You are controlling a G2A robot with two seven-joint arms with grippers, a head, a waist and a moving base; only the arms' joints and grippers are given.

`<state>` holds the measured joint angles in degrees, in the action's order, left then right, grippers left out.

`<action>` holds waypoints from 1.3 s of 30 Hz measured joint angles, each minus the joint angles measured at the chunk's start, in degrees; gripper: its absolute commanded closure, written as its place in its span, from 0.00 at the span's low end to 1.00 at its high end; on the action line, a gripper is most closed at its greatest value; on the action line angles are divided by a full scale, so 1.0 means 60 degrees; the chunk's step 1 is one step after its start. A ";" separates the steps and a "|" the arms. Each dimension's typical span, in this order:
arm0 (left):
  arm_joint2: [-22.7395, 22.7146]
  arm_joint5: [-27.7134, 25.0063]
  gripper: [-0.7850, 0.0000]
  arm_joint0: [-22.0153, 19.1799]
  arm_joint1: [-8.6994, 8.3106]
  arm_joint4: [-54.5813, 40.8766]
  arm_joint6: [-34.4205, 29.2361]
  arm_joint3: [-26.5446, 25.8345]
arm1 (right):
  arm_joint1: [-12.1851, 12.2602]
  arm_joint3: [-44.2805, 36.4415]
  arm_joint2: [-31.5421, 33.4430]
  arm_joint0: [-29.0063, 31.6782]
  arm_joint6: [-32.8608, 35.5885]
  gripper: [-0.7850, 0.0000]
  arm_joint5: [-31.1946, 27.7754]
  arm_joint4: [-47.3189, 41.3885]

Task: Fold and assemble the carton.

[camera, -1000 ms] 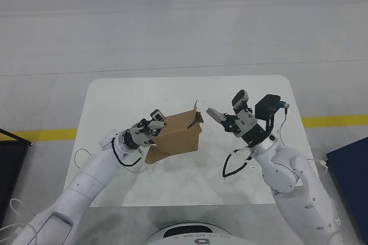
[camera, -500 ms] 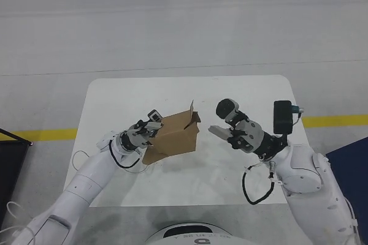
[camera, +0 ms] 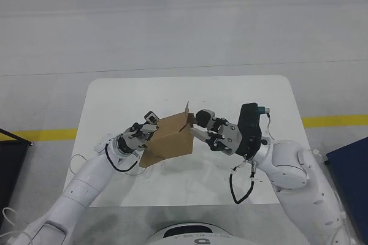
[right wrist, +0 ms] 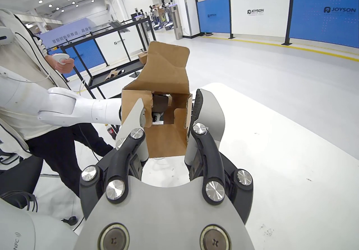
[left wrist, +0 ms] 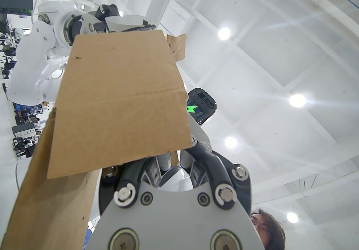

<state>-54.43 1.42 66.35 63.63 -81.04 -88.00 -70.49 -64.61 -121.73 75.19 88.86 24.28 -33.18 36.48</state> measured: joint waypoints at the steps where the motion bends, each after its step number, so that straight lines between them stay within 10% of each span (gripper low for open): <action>1: -0.0007 -0.0014 1.00 0.0016 -0.0007 -0.0010 0.0000 -0.0003 | -0.0001 -0.0003 -0.0045 -0.0032 0.0024 0.53 0.0063 0.0109; 7: 0.0021 -0.0050 1.00 0.0090 -0.0033 -0.0081 0.0000 -0.0058 | -0.0028 -0.0064 -0.0583 -0.0269 0.0217 0.52 0.0417 0.0715; 14: -0.0056 -0.0283 1.00 0.0082 -0.0092 0.0061 0.0000 0.0036 | -0.0062 -0.0136 -0.0659 -0.0553 0.0037 0.17 0.1133 0.0674; 22: -0.0525 -0.1543 1.00 0.0028 -0.0330 0.1216 0.0000 0.0512 | -0.0060 -0.1124 -0.0028 -0.0244 -0.0048 0.22 0.2845 0.0114; 39: -0.1014 -0.2082 1.00 0.0298 -0.0550 0.1224 0.0000 -0.0232 | -0.0385 -0.0757 -0.2337 -0.1289 -0.0060 0.14 0.5547 0.3988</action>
<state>-60.51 -11.07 68.14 60.33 -73.69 -88.00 -71.89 -66.92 -126.28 61.17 81.12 23.92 0.10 60.41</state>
